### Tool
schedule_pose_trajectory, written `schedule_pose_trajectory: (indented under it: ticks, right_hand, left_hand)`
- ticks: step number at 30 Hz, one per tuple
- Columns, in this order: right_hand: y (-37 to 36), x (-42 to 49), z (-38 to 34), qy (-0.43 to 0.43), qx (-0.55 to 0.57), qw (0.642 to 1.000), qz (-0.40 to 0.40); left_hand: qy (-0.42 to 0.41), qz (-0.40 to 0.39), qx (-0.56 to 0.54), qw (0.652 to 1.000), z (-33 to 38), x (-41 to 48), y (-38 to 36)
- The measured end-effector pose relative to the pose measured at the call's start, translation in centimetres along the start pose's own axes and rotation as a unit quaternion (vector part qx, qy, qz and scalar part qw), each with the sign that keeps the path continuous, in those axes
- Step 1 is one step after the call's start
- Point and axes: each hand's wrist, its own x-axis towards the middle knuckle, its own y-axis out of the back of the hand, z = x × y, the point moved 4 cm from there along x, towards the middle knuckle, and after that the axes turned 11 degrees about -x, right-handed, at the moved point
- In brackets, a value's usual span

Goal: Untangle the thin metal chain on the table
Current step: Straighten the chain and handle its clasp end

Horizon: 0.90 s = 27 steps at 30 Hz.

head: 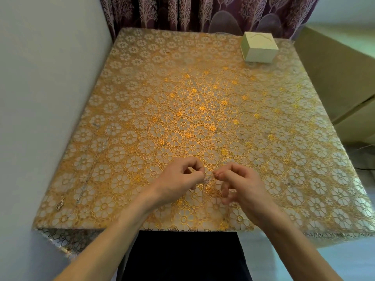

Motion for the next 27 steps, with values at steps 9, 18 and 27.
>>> schedule_pose_trajectory:
  ticks: [9, 18, 27]
  right_hand:
    - [-1.5, -0.5, 1.8, -0.069, 0.134, 0.989, 0.002]
    - [-0.2, -0.3, 1.6, -0.048, 0.204, 0.969, -0.128]
    - [0.9, -0.5, 1.1, 0.054, 0.058, 0.996, -0.046]
  left_hand:
    - [-0.001, 0.031, 0.033, 0.999, -0.6, -0.1, -0.7]
    - [-0.001, 0.047, -0.107, 0.993, -0.1, 0.0, -0.3]
    - [-0.003, 0.065, -0.148, 0.987, 0.2, -0.2, -2.6]
